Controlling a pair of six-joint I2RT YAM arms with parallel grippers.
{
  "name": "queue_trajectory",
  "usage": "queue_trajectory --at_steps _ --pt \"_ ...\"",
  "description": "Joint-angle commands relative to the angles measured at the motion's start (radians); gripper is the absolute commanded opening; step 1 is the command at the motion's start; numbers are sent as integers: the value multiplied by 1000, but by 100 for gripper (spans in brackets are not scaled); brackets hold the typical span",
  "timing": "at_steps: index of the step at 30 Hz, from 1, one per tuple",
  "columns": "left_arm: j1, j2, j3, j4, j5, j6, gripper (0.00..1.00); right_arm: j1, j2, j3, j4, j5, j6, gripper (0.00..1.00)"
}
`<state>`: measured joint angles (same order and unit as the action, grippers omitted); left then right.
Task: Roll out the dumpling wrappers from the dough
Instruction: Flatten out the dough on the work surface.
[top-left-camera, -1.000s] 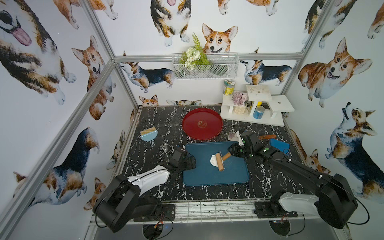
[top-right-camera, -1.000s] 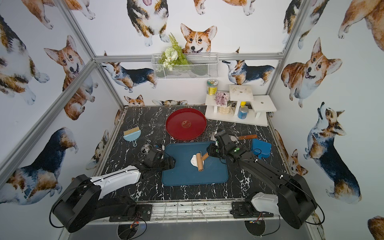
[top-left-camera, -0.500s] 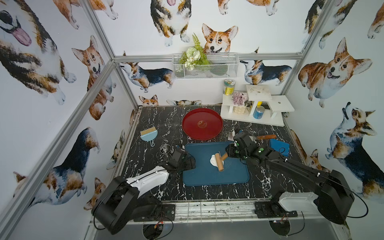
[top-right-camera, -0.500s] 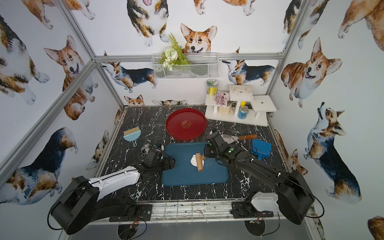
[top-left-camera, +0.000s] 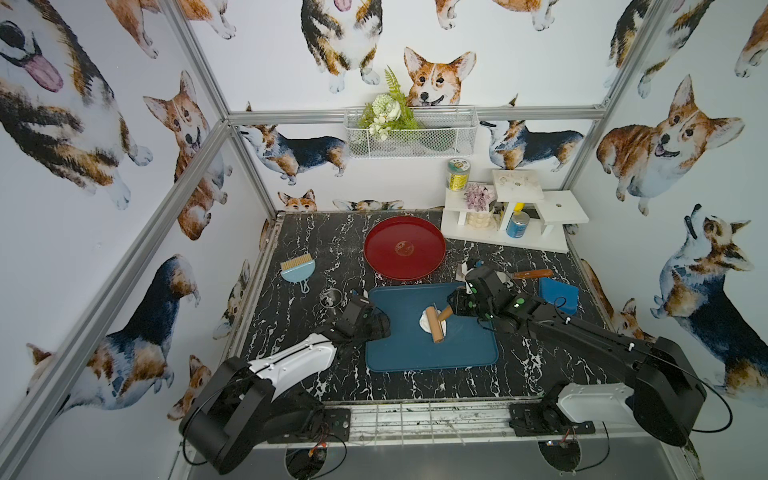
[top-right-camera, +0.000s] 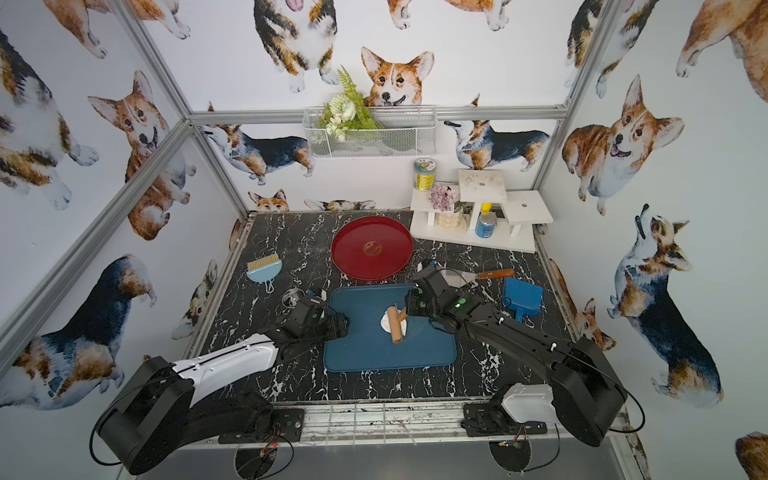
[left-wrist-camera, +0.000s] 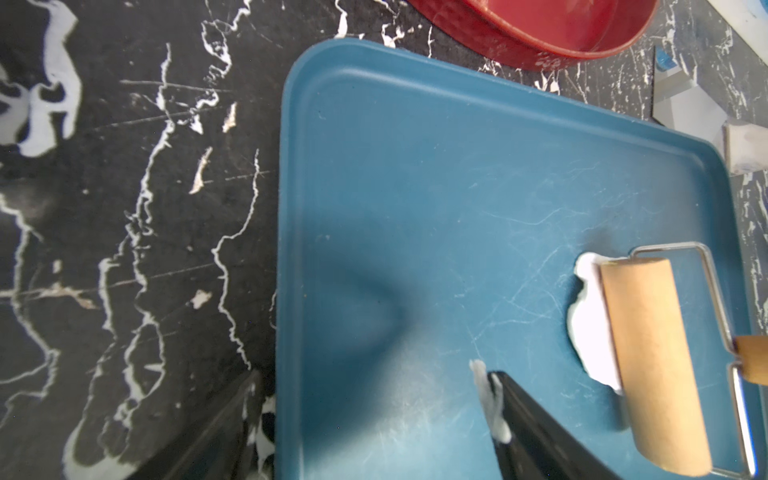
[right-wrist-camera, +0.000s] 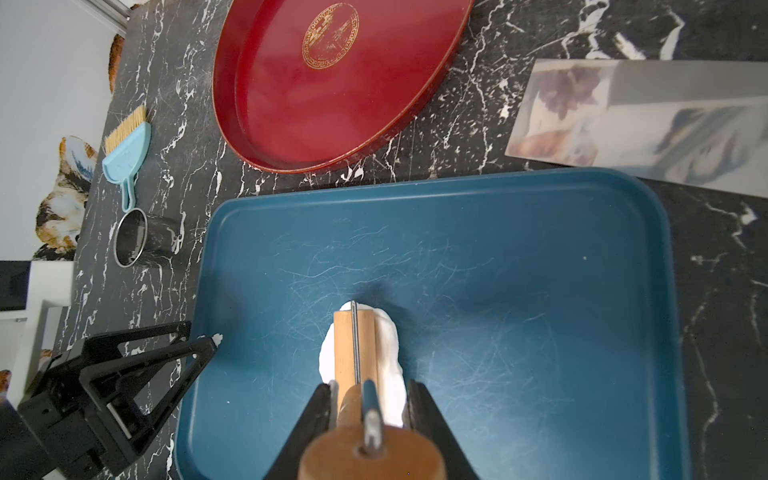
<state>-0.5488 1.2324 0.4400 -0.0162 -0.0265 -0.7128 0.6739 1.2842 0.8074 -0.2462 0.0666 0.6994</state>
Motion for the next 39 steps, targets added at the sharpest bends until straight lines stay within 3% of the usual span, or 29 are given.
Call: queue_trajectory --at_steps 1,8,15,25,33,39 --pt "1 -4 1 -5 -13 -2 89 -5 -1 -12 -108 59 -24 0" --pt "2 -10 -4 -3 -13 -2 89 -91 -54 -24 -137 52 -87 0" --pt "1 -4 -3 3 -14 -4 89 -80 -27 -38 -110 -13 -85 0" --pt "1 -1 4 0 -13 -3 90 -27 22 -29 -74 -3 -54 0" --pt "2 -9 6 -14 -26 -5 92 -104 -26 -34 -124 25 -103 0" --pt "2 -43 -16 5 -25 -15 93 -102 -13 -51 -112 -12 -111 0"
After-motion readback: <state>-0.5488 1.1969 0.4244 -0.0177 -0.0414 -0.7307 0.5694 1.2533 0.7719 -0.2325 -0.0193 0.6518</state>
